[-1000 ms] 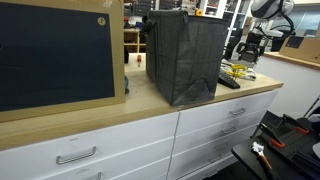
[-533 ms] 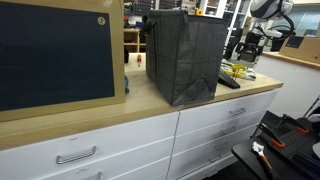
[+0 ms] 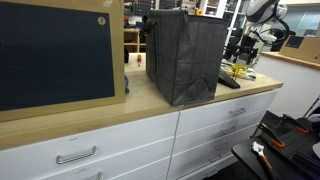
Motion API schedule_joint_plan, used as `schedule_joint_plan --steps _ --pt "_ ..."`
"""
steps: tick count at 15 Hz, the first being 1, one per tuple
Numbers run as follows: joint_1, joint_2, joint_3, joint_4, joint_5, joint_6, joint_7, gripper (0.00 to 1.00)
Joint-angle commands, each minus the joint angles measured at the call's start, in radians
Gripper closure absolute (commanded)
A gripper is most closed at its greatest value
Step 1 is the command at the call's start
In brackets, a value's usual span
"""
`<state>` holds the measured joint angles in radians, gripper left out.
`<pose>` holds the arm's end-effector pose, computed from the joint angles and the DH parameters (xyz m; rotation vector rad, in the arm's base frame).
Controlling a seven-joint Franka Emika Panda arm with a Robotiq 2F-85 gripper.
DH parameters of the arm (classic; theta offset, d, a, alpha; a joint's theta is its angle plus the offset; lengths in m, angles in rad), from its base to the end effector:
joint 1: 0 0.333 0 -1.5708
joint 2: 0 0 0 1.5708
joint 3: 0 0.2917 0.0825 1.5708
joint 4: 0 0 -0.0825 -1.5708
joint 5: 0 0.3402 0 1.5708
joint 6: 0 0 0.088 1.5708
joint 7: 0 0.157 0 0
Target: Pick up one yellow object from the right and put it in the silver tin
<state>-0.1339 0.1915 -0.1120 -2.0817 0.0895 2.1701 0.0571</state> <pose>0.5072 -0.1199 0.2823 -3.0301 0.5456 0.1482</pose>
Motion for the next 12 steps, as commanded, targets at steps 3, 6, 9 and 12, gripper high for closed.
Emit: schedule_joint_plan --steps 3,6,9,12 --pt "-0.003 0.055 -0.001 0.007 -0.010 0.068 -0.046 0.00" --pt "-0.003 0.067 0.007 0.006 0.004 0.081 -0.067 0.00" --pt "0.002 0.063 0.011 -0.004 -0.005 0.084 -0.077 0.00" --pt "0.002 0.060 0.015 -0.002 -0.005 0.079 -0.084 0.00"
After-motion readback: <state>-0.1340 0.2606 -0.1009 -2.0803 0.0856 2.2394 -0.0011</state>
